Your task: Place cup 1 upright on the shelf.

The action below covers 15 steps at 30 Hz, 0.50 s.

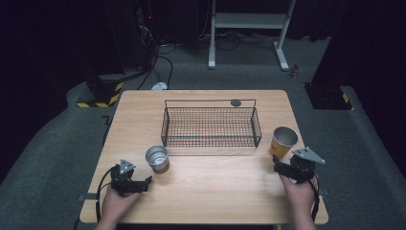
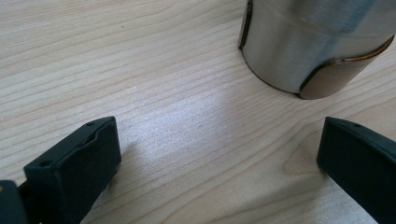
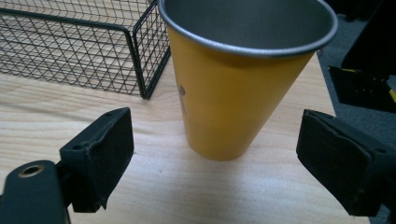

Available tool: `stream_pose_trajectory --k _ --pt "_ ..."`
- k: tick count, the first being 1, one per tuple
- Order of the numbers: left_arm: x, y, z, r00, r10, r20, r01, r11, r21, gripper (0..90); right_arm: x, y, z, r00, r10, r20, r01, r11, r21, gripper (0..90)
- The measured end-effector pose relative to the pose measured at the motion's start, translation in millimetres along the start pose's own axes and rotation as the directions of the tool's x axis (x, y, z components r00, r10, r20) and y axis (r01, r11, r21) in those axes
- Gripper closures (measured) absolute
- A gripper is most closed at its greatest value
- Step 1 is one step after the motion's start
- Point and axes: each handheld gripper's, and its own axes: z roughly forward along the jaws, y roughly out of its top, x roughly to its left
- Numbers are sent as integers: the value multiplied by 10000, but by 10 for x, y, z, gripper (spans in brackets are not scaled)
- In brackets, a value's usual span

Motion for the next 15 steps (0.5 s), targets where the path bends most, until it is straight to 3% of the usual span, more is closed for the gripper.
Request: stream_pose_trajectory --k 15 --pt "-3 1 2 10000 -20 -13 20 10000 -10 1 -36 103 137 9996 248 119 -247 9996 -109 104"
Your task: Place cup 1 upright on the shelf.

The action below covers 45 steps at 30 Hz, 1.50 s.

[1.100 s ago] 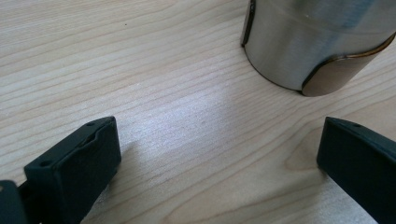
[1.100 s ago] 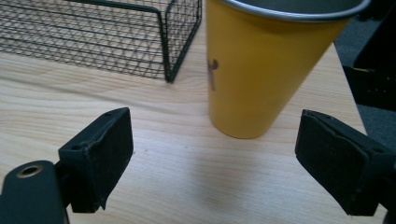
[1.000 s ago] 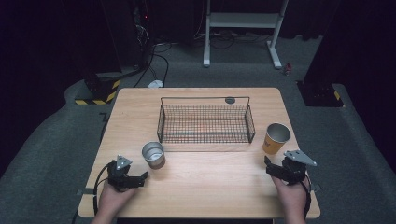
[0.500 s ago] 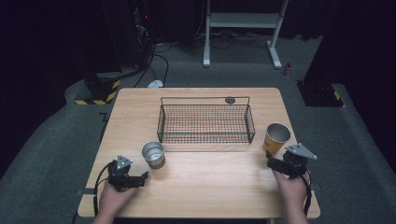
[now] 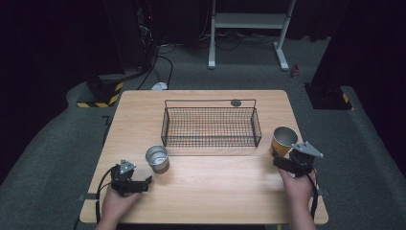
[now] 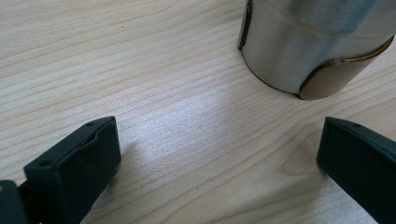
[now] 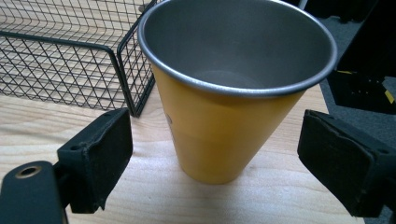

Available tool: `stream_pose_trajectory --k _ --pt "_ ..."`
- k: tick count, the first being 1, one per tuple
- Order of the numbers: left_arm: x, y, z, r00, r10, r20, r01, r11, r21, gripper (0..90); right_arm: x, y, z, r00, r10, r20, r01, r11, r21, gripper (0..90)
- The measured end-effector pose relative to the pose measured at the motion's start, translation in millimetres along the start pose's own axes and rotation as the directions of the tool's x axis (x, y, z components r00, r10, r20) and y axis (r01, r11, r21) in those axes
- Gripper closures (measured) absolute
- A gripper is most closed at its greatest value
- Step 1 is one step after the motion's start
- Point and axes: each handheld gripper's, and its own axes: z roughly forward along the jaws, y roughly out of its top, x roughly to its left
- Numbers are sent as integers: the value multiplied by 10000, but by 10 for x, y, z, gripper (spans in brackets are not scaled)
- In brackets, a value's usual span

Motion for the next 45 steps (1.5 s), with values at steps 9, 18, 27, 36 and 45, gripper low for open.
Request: stream_pose_trajectory --k 9,18,27,36,45 --pt "0 0 0 10000 -7 8 7 10000 -3 1 -52 54 92 9999 138 -24 -139 9998 -138 104" --pt "-1 0 0 10000 -14 9 14 10000 -5 1 -51 136 183 9996 267 -97 -270 9991 -328 102" --pt "0 0 0 10000 -4 3 4 10000 -2 1 -57 180 308 9982 554 -217 -561 9979 -310 103" --pt "-1 0 0 10000 -12 9 12 10000 -3 1 -71 195 337 9978 607 -280 -617 9974 -380 105" --pt "-1 -1 0 10000 -9 8 9 10000 -4 1 -65 198 321 9979 590 -268 -602 9972 -445 110"
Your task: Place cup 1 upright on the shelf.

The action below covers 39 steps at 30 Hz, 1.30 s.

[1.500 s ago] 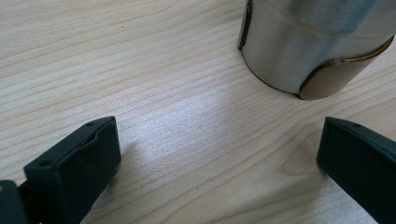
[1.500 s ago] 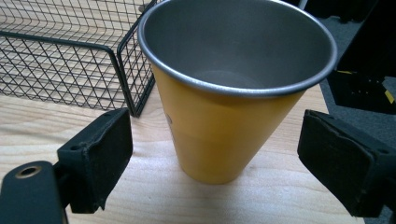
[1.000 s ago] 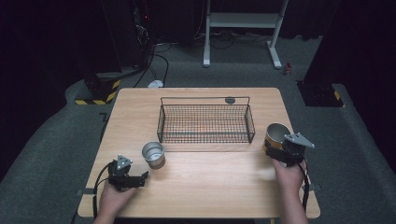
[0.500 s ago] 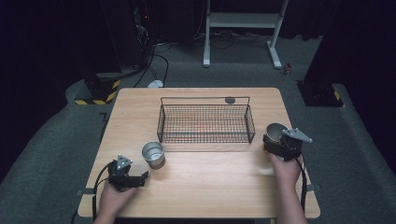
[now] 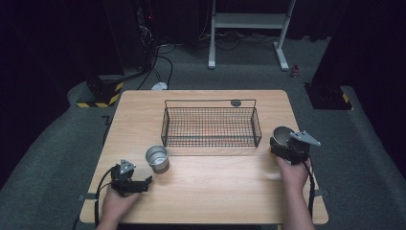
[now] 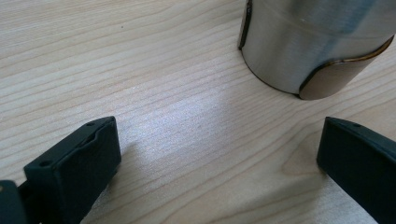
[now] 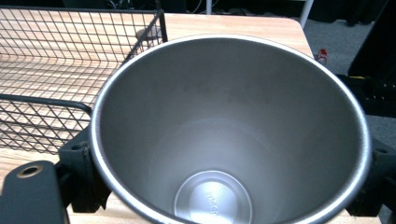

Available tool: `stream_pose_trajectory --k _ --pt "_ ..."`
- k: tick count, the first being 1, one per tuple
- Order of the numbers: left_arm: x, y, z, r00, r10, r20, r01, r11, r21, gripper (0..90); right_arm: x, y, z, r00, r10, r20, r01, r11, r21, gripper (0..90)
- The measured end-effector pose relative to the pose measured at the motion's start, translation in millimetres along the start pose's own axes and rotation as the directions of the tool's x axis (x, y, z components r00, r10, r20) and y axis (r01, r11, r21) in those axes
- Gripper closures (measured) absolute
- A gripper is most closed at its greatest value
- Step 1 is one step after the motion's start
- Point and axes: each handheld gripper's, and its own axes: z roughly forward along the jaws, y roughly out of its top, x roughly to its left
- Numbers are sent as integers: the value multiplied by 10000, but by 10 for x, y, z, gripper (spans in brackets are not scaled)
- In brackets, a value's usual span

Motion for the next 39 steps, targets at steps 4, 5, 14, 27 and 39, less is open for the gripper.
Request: stream_pose_trajectory --k 4,5,14,27,39 --pt "0 0 0 10000 -1 -2 1 10000 0 1 -10 0 -10 10000 -16 -66 15 10000 -97 111" --pt "0 0 0 10000 -1 -2 1 10000 0 1 -10 0 -10 10000 -16 -66 15 10000 -97 111" --pt "1 0 0 10000 7 -6 -7 10000 4 1 -21 -52 -14 9998 -2 -216 -7 9991 -420 129" --pt "0 -1 -3 10000 11 -13 -11 10000 9 2 -19 -57 -29 9997 -91 -217 81 9989 -455 133" --pt "0 -2 -5 10000 3 -9 -3 10000 36 2 25 -18 -133 9995 -281 -143 269 9966 -781 134"
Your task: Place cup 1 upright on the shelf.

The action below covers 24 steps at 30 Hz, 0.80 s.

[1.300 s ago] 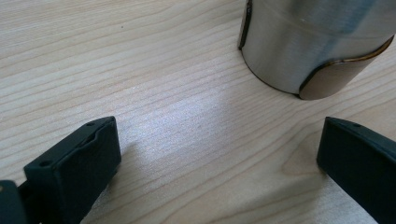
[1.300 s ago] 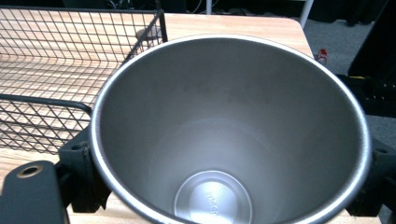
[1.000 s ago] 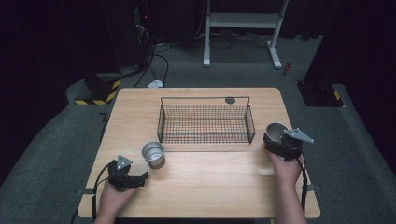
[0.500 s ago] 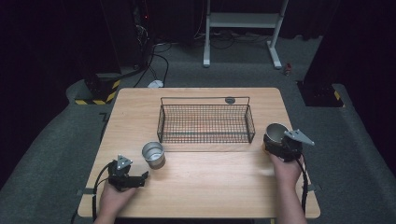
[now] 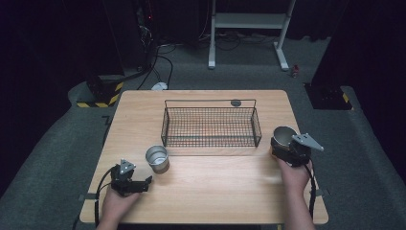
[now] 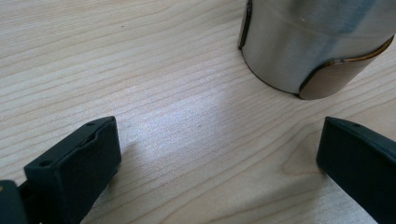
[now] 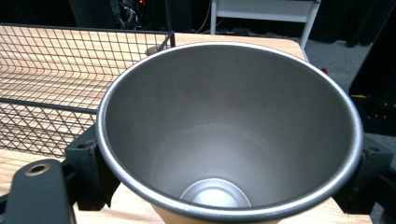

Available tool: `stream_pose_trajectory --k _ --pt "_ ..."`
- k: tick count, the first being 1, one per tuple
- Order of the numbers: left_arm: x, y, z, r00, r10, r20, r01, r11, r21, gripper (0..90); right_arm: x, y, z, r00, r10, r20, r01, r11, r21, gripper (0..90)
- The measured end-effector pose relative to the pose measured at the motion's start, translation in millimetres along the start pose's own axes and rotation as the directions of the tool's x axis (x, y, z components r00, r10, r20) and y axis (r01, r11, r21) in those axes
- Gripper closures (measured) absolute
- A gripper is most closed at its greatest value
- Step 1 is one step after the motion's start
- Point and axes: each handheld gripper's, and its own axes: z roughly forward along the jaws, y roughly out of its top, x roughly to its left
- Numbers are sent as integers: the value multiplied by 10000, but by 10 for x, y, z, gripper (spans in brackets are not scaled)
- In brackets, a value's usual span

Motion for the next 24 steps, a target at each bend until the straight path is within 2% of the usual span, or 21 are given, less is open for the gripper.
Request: stream_pose_trajectory --k 16,24 --pt "0 0 0 10000 -8 -13 8 10000 -6 2 68 46 -161 9996 -180 -217 172 9993 -328 134" --pt "0 0 0 10000 -8 -11 8 10000 -5 1 103 37 -224 9994 -176 -300 166 9994 -313 134"
